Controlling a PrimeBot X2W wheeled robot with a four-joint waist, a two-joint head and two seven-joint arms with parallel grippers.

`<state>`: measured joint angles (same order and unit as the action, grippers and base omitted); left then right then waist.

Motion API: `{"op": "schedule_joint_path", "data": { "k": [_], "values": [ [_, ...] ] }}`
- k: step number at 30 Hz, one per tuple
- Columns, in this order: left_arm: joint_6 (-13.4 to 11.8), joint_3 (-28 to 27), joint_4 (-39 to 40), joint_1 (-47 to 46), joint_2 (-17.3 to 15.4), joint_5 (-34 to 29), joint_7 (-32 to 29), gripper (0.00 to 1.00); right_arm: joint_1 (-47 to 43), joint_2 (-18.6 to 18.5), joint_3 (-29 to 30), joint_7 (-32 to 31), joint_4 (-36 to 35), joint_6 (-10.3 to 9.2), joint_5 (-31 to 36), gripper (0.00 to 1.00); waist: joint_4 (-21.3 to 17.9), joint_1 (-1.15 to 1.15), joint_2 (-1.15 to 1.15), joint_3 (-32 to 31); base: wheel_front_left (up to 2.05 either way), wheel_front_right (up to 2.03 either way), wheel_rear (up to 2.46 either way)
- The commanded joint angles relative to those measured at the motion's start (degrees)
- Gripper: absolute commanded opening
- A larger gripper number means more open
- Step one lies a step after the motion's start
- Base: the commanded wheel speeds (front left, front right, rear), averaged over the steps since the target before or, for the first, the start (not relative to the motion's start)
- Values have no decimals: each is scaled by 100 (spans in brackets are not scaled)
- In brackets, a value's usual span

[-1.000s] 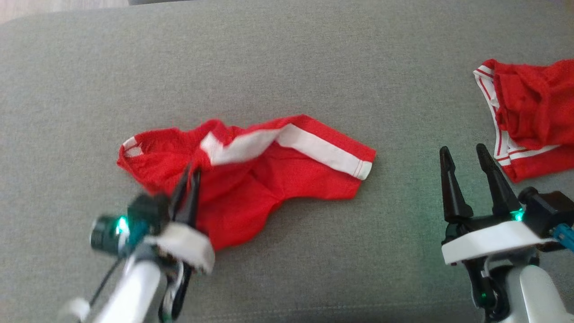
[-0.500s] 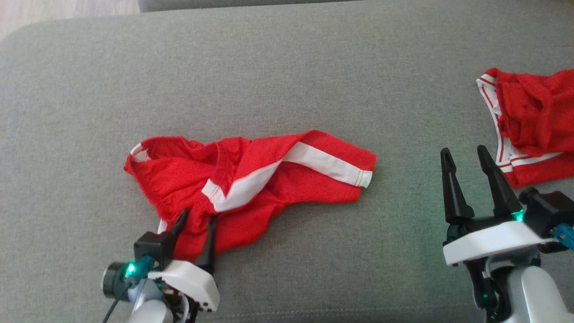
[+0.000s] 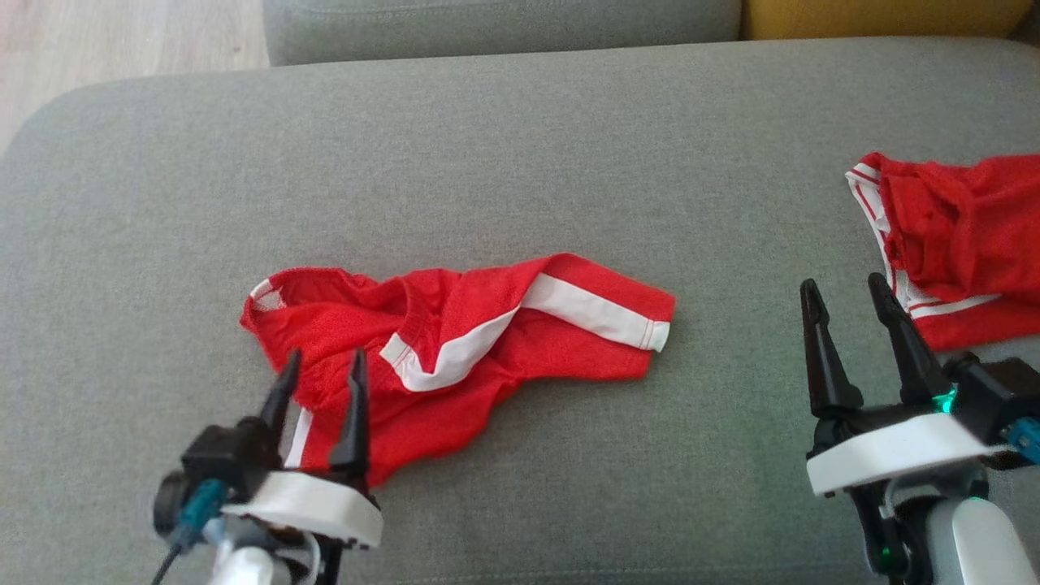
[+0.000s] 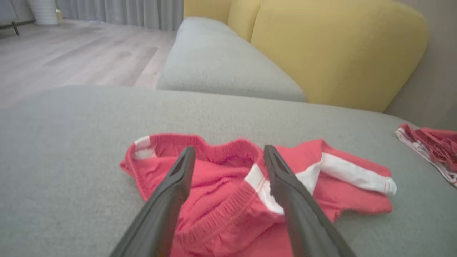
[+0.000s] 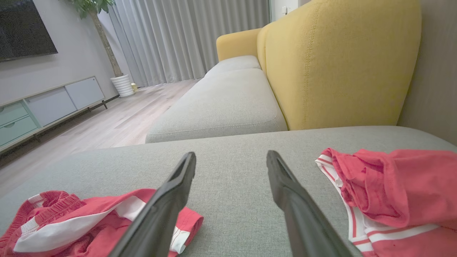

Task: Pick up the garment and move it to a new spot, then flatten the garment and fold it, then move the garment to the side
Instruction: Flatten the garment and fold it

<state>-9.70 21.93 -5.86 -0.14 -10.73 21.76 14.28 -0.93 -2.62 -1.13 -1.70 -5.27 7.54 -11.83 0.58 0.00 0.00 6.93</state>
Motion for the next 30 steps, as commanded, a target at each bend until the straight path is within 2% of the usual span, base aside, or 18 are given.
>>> {"op": "schedule_joint_path", "data": {
  "k": [1,5,10,23,27,30],
  "values": [
    [-89,-280,360,-161,-121,-87,70,100,15,-26,-99,-20,-249,-5,77,100,10,0,0,-35,0,0,0],
    [-200,-409,700,-190,-219,-225,71,100,-52,-26,-87,-64,-295,-5,216,100,18,0,0,-106,0,0,0],
    [-259,-491,739,-214,-383,-325,61,100,-145,-26,-88,-129,-335,-5,302,100,7,0,0,-195,0,0,0],
    [-259,-407,660,-126,-419,-259,-52,100,-204,-26,-40,-195,-399,-5,247,100,19,0,0,-188,0,0,0],
    [-227,-375,634,-153,-442,-248,-71,100,-179,-26,-41,-197,-392,-5,228,100,21,0,0,-157,0,0,0],
    [-71,-251,601,-270,-441,-191,-202,100,-168,-26,-20,-196,-384,-5,209,100,42,0,0,-109,0,0,0]
  ]
}}
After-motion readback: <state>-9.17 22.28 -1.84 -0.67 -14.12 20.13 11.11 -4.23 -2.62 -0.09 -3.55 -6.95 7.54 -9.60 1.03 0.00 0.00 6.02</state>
